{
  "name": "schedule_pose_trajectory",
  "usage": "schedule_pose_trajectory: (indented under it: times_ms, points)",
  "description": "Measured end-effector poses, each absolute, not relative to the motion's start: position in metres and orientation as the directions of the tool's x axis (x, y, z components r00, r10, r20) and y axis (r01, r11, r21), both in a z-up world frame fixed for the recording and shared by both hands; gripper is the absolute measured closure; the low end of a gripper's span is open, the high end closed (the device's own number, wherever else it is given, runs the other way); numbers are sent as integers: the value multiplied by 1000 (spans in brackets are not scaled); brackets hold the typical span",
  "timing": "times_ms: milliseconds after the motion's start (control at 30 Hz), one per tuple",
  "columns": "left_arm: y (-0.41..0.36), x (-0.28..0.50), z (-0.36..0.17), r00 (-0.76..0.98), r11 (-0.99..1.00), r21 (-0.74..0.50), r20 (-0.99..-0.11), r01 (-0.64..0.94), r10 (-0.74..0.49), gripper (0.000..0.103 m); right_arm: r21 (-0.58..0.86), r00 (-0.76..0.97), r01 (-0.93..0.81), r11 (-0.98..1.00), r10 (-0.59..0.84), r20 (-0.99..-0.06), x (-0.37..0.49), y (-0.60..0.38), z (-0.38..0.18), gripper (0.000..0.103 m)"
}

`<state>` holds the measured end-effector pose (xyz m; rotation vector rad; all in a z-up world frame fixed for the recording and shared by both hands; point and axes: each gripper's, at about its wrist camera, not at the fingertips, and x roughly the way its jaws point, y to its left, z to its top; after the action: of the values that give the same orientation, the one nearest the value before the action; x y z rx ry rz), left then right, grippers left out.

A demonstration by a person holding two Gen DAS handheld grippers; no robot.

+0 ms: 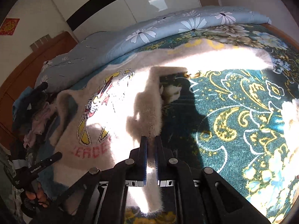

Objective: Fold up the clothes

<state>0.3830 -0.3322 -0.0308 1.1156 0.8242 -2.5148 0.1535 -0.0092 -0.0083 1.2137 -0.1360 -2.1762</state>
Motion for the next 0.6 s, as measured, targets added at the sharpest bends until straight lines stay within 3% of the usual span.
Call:
schedule_pose_trajectory:
  times_ms: [133,233,467,500,567,600]
  points:
    - [-331,388,-16,-675,-822,-365,-737,437,-31,91,413,-358,450,-792,-584,-729,154,-2,-19,96]
    - [-327,385,-9,-673,-844,-325,-738,426,-55,87,378,-394,482,-790,-581,-712,159,-1,-3,96]
    - [-343,393,-9,-685,-816,-350,-725,459,-74,83,291,-377,513,-808,-516,-769,156,-15,-22,94]
    - [-349,399,-4,-691,-816,-326,-713,477,-119,78,300,-370,523,-798,-529,-764,155,-13,-19,93]
    - [-366,408,6,-689,-793,-285,-691,538,-219,59,270,-384,544,-795,-521,-762,158,-9,-11,89]
    - [-377,409,9,-680,-775,-265,-681,574,-271,42,238,-413,546,-803,-505,-758,159,-6,-5,84]
